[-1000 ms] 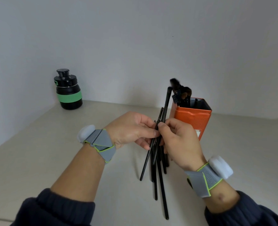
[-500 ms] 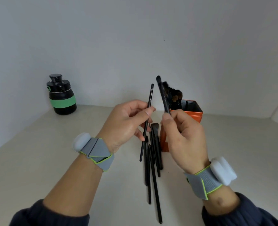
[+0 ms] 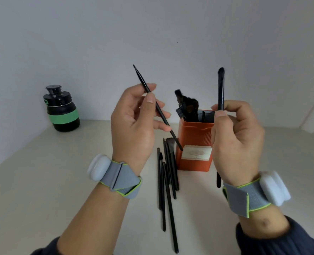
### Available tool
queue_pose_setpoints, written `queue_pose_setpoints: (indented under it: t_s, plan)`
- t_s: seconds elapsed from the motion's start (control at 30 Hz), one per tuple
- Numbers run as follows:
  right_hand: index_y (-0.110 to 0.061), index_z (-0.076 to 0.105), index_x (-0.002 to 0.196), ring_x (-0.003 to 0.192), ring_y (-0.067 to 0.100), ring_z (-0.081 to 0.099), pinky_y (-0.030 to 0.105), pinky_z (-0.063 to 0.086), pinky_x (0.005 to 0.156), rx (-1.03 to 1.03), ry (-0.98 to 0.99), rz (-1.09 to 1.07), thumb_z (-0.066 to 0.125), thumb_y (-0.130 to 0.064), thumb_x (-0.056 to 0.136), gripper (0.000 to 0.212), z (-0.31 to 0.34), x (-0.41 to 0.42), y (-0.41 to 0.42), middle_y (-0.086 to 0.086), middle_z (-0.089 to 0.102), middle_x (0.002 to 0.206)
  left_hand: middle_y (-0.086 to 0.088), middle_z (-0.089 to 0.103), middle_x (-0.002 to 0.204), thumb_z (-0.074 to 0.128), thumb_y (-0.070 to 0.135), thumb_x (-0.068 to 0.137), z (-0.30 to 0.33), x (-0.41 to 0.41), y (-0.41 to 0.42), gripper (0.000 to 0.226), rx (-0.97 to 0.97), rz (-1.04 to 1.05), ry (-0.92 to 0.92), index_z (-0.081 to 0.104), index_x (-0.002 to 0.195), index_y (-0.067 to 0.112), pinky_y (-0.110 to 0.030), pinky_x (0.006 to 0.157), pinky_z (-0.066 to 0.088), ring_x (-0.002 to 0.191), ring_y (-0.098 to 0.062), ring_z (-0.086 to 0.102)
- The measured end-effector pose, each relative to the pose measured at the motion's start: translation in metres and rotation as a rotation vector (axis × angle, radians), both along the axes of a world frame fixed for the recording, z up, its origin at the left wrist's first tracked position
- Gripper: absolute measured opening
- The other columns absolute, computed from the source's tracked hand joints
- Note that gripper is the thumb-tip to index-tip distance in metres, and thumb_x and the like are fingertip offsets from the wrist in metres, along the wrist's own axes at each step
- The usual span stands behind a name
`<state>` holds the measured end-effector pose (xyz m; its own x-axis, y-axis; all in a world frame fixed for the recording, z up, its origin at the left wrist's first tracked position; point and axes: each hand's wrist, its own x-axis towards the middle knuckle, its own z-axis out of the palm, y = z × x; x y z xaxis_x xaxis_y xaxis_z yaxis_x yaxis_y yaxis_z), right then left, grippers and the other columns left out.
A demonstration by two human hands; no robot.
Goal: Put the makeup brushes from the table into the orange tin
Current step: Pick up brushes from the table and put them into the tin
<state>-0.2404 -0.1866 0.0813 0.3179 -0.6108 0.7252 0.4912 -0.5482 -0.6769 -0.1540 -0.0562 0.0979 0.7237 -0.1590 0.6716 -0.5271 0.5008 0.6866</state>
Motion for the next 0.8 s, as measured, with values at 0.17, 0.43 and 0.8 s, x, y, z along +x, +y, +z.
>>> queue_pose_setpoints:
  t_s: [0.17, 0.43, 0.8]
  plan:
    - [-0.036, 0.061, 0.094, 0.045, 0.036, 0.033, 0.045, 0.029, 0.041, -0.048, -0.016, -0.028, 0.045, -0.045, 0.101, 0.021, 0.001, -0.002, 0.001, 0.019, 0.036, 0.052, -0.010, 0.063, 0.081, 0.054, 0.007, 0.091, 0.002, -0.006, -0.001, 0.031, 0.015, 0.084, -0.047, 0.049, 0.117, 0.023, -0.032, 0.047, 0.056, 0.061, -0.023, 0.071]
    - [-0.021, 0.044, 0.110, 0.046, 0.018, 0.048, 0.028, 0.036, 0.049, -0.091, -0.284, -0.039, 0.036, -0.021, 0.106, 0.009, 0.010, -0.013, 0.004, 0.006, 0.056, 0.063, -0.009, 0.067, 0.075, 0.038, 0.005, 0.099, 0.005, -0.009, 0.001, 0.011, -0.137, 0.089, -0.058, 0.044, 0.101, 0.015, -0.036, 0.057, 0.059, 0.072, -0.030, 0.074]
    - [-0.013, 0.040, 0.115, 0.062, 0.028, 0.056, 0.040, 0.044, 0.055, -0.260, -0.337, -0.185, 0.033, -0.017, 0.108, 0.010, 0.014, -0.017, 0.006, 0.006, 0.061, 0.089, -0.016, 0.065, 0.090, 0.035, 0.006, 0.102, 0.004, -0.014, -0.004, 0.011, -0.151, 0.151, -0.193, 0.039, 0.102, 0.015, -0.038, 0.067, 0.061, 0.083, -0.031, 0.073]
